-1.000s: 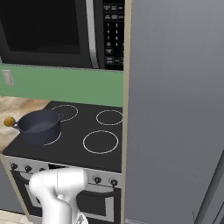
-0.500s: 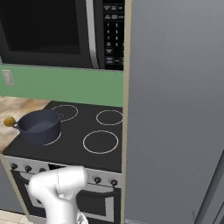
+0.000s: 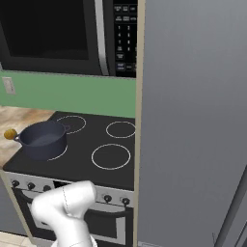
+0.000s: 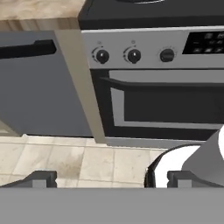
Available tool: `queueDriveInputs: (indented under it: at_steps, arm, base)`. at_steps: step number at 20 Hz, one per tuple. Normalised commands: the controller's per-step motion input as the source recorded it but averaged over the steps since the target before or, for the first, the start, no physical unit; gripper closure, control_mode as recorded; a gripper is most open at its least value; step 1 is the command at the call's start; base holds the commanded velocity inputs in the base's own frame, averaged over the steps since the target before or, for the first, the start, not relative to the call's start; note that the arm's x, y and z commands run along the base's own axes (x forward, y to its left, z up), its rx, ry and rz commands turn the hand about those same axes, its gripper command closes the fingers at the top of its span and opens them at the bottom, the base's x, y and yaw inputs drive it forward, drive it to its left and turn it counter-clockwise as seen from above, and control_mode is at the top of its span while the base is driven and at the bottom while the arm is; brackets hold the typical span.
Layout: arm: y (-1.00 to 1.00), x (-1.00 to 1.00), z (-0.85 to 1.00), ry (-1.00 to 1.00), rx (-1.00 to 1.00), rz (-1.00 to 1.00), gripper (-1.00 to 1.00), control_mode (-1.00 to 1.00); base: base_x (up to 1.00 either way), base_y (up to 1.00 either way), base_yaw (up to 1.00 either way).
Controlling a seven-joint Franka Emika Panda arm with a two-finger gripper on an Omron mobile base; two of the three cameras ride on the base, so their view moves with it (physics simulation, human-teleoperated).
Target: Turn on the burner for the pot on the stove. Wait thirty seconds for the pot to heat up. Then add the squash to the pot.
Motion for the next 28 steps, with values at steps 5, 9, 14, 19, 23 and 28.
queueDriveInputs:
  at_steps: [5,9,14,19,23,28]
  arm:
    - [0.00,0.00,-0.07,-0.22,0.00,0.03,-1.00,-1.00]
    - [0.00,0.00,0.00,-0.31,0.00,0.01,-1.00,-1.00]
    - [0.13,0.00,0.00,-0.31,-0.02,0.00,-1.00,-1.00]
    - [0.26,0.00,0.00,-0.10,0.00,0.00,-1.00,-1.00]
    - [0.30,0.00,0.00,-0.11,-0.01,0.00,-1.00,-1.00]
    - [0.13,0.00,0.00,-0.18,-0.01,0.00,-1.00,-1.00]
  base:
    - [0.00,0.00,0.00]
    - [0.00,0.00,0.00]
    - [0.00,0.00,0.00]
    - [0.00,0.00,0.00]
    - [0.00,0.00,0.00]
    - [0.00,0.00,0.00]
